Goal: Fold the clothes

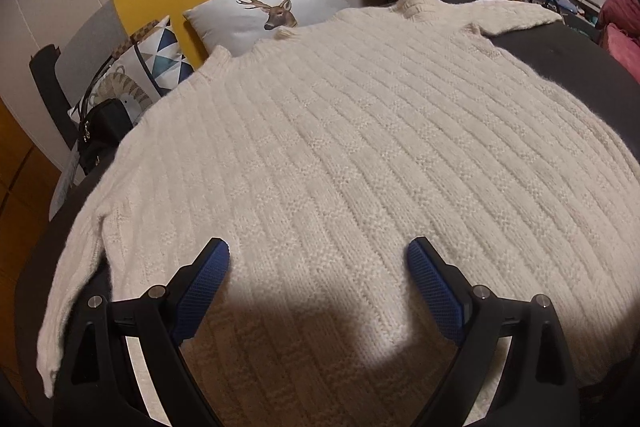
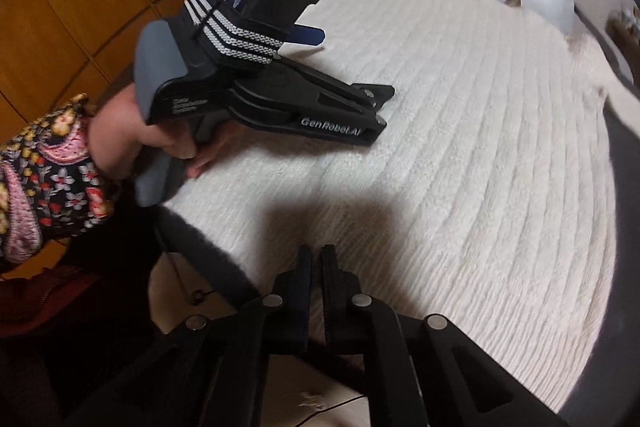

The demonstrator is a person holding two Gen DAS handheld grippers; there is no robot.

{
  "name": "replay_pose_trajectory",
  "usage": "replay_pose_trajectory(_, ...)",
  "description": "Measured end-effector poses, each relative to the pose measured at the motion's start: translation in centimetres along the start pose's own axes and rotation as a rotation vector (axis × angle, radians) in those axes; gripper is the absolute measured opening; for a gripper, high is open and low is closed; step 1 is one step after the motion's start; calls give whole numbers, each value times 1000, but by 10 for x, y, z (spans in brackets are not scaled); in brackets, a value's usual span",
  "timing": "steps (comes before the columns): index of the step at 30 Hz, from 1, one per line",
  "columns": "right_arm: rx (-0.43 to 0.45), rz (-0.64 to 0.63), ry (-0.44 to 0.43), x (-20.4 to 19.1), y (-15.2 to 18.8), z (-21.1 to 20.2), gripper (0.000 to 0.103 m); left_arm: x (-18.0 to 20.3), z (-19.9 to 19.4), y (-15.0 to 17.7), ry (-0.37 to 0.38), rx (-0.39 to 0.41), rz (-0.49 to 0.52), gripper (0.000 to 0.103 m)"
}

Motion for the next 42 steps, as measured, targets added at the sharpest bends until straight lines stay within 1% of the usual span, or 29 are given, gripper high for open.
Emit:
replay_pose_trajectory(2, 0, -2, 4, -2, 7, 2, 4, -2, 2, -1, 16, -13, -22, 93)
replay_pose_trajectory(5, 19, 58, -56, 3, 12, 1, 4, -1, 1, 0, 35, -33, -28, 93)
replay_pose_trajectory(8, 4, 50, -85, 7, 11, 0, 4, 3, -10, 0, 15, -14, 20, 93)
replay_pose_trajectory(9, 3, 57, -98, 12, 2, 1, 4, 4, -16, -1, 17, 4, 21, 93)
replay_pose_trajectory(10, 6, 70, -114, 16, -6, 2, 4, 4, -22, -2, 28, 24, 17, 93)
replay_pose_trajectory(11, 4, 70, -123, 16, -4, 4, 4, 6, -26, -3, 47, 36, 13, 93)
replay_pose_trajectory(13, 14, 68, -128, 16, 0, 6, 4, 19, -21, -2, 88, 4, 48, 93)
replay_pose_trajectory(14, 28, 79, -146, 17, 0, 4, 8, 23, -20, 1, 92, 1, 62, 93)
replay_pose_trajectory(15, 37, 84, -165, 18, 1, -1, 15, 26, -20, 4, 85, 10, 70, 93)
replay_pose_trajectory(16, 55, 90, -155, 21, 1, -7, 15, 28, -21, 8, 79, 18, 79, 93)
replay_pose_trajectory(18, 112, 123, -87, 37, -3, -17, 15, 30, -24, 15, 95, 9, 71, 93)
replay_pose_trajectory(22, 224, 190, 48, 68, -11, -37, 16, 26, -34, 30, 119, 26, 52, 93)
replay_pose_trajectory(23, 222, 197, 86, 74, -11, -37, 18, 26, -35, 32, 125, 30, 48, 93)
replay_pose_trajectory(26, 136, 164, 175, 88, -14, -23, 18, 25, -41, 41, 144, 42, 51, 93)
replay_pose_trajectory(27, 125, 147, 199, 91, -7, -24, 15, 25, -44, 46, 148, 53, 64, 93)
replay_pose_trajectory(30, 132, 139, 248, 105, 19, -44, 15, 17, -51, 59, 164, 77, 94, 93)
replay_pose_trajectory(31, 135, 154, 246, 111, 25, -47, 15, 13, -52, 62, 178, 76, 91, 93)
replay_pose_trajectory(34, 153, 191, 222, 117, 20, -45, 15, -7, -50, 67, 257, 44, 32, 93)
replay_pose_trajectory(37, 191, 215, 196, 117, 13, -50, 16, -21, -48, 71, 268, 1, -16, 93)
replay_pose_trajectory(40, 246, 230, 170, 117, 6, -60, 17, -36, -62, 75, 298, 23, -105, 94)
replay_pose_trajectory(42, 282, 240, 153, 117, 2, -68, 17, -46, -72, 80, 274, 67, -134, 94)
Point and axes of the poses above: each gripper's, at about its wrist camera, not at the fingertips, and z roughly the way its jaws point, x to its right, y to its underside, the point moved 1 cm from there along z, roughly the way its jaws point, and after that the axes turned 3 degrees about -y, right-handed, at the moved point
